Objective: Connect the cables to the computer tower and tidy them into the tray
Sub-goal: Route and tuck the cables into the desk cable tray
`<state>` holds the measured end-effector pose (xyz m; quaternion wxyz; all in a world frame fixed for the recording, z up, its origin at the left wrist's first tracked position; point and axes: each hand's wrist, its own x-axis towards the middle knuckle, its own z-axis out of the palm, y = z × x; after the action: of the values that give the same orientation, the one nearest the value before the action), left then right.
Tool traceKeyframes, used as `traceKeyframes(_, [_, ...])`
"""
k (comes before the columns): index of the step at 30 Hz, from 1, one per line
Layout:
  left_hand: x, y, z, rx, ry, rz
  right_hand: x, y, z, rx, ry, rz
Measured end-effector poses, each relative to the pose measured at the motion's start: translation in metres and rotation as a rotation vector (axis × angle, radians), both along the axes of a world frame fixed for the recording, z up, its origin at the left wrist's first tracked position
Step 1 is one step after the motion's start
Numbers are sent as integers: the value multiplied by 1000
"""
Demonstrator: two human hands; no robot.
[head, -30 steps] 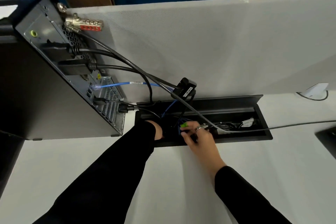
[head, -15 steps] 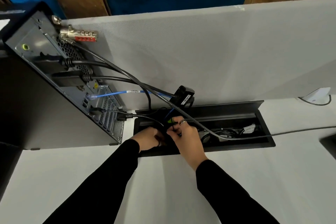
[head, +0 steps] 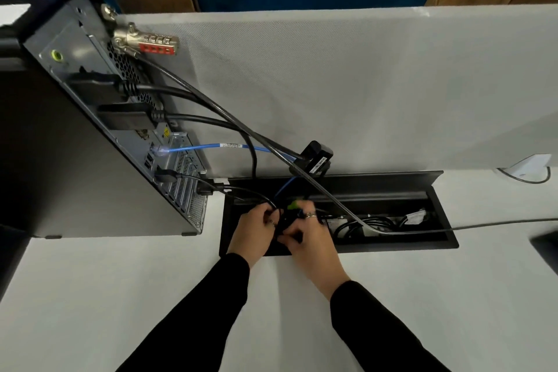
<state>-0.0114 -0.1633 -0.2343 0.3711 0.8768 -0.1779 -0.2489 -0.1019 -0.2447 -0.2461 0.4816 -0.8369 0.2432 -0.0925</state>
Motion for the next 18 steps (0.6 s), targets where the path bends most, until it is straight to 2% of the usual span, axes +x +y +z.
traceKeyframes(3, [-3, 8, -2, -38, 7, -5, 2, 4, -1, -82, 42, 14])
traceKeyframes(7, [-8, 32, 3, -285, 35, 98, 7, -3, -3, -94, 105, 35])
traceKeyframes(9, [-15, 35, 8, -351, 13, 69, 8, -5, -5, -144, 119, 91])
traceKeyframes(12, [-25, 26, 8, -365, -16, -23, 7, -6, -3, -138, 88, 125])
traceKeyframes(15, [-25, 19, 8, -385, 24, 7, 6, -9, -1, -87, 98, 99])
traceKeyframes(18, [-18, 29, 3, -342, -42, -10, -6, -9, -7, -137, -19, 17])
